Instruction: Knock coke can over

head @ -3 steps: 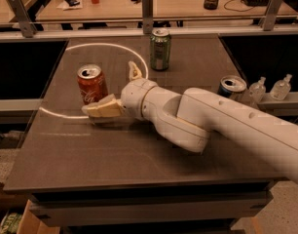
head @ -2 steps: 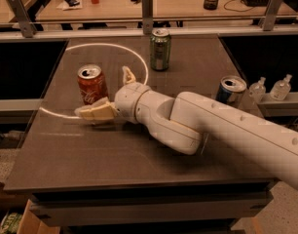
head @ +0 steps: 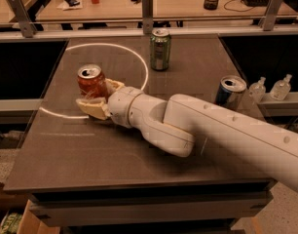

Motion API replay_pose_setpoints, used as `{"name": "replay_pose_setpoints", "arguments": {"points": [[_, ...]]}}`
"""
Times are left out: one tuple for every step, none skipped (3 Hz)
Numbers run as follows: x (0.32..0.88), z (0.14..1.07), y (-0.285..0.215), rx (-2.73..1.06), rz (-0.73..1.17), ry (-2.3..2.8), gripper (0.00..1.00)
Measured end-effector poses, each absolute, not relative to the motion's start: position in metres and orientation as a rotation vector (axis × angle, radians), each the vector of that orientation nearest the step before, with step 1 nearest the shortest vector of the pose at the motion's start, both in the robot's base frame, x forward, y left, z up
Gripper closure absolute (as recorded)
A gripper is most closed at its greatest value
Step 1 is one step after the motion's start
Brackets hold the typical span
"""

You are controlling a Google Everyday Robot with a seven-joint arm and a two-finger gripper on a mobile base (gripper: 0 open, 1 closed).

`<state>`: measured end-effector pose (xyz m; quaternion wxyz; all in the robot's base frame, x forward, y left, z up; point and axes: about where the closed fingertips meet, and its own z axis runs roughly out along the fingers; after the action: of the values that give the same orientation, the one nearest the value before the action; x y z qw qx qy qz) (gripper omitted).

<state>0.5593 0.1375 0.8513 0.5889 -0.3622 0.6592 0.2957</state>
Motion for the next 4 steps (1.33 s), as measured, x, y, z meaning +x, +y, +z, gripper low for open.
{"name": "replay_pose_setpoints", "arguments": {"points": [[0.556, 0.849, 0.141, -0.852, 0.695, 1.55, 0.64], [0.556, 0.868, 0.148, -0.912, 0.697, 1.479, 0.88], [0.553, 0.898, 0.151, -0.988, 0.72, 1.386, 1.0], [0.55, 0.927, 0.148, -1.048, 0.716, 1.347, 1.0]]}}
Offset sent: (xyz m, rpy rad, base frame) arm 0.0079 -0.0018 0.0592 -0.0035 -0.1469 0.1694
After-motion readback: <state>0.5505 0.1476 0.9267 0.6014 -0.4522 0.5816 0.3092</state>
